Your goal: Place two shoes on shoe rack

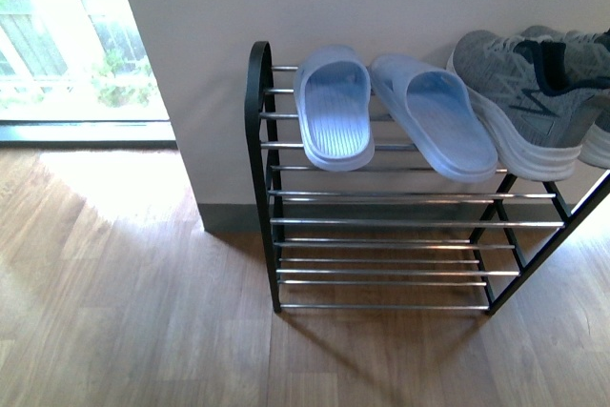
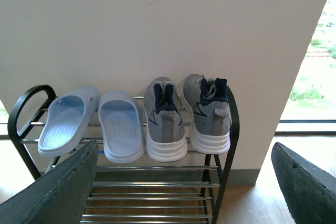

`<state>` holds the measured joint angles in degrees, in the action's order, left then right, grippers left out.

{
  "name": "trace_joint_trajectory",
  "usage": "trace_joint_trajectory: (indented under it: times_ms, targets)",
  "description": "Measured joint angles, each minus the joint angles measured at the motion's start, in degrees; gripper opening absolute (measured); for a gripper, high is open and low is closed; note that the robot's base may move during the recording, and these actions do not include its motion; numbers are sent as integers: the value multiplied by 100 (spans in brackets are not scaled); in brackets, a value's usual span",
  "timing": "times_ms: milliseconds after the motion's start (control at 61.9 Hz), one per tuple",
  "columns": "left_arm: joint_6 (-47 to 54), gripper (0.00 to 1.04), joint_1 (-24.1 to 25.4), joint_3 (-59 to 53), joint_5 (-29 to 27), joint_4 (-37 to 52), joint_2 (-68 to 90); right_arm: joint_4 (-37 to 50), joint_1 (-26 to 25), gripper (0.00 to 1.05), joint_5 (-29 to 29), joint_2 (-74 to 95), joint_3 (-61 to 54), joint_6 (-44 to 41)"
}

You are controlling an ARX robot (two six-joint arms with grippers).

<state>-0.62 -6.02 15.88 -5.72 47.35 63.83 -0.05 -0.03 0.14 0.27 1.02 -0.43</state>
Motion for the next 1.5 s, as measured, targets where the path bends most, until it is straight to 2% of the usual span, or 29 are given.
trace_joint_trajectory:
  times_ms: [194,275,355,662,791,1130,1502]
  targets:
    - [2,1,162,-498,136,-87,-621,-2,0,96,-2,0,0,0]
    - [11,1,420,-678,503,-203,-905,-2,0,96,-2,0,0,0]
    - [9,1,566,-833,533,-341,-1180,-2,0,96,0,0,0,0]
    - [11,1,577,-1226,568,-1005,-2245,0,0,96,-4,0,0,0]
    - [13,1,579,-1486,564,-876,-2404,0,0,96,-4,0,0,0]
    - [17,1,579,-1510,570,-2229,-3860,0,0,96,-2,0,0,0]
    - [15,1,579,-1510,570,-3088,-4743,-2,0,96,-4,0,0,0]
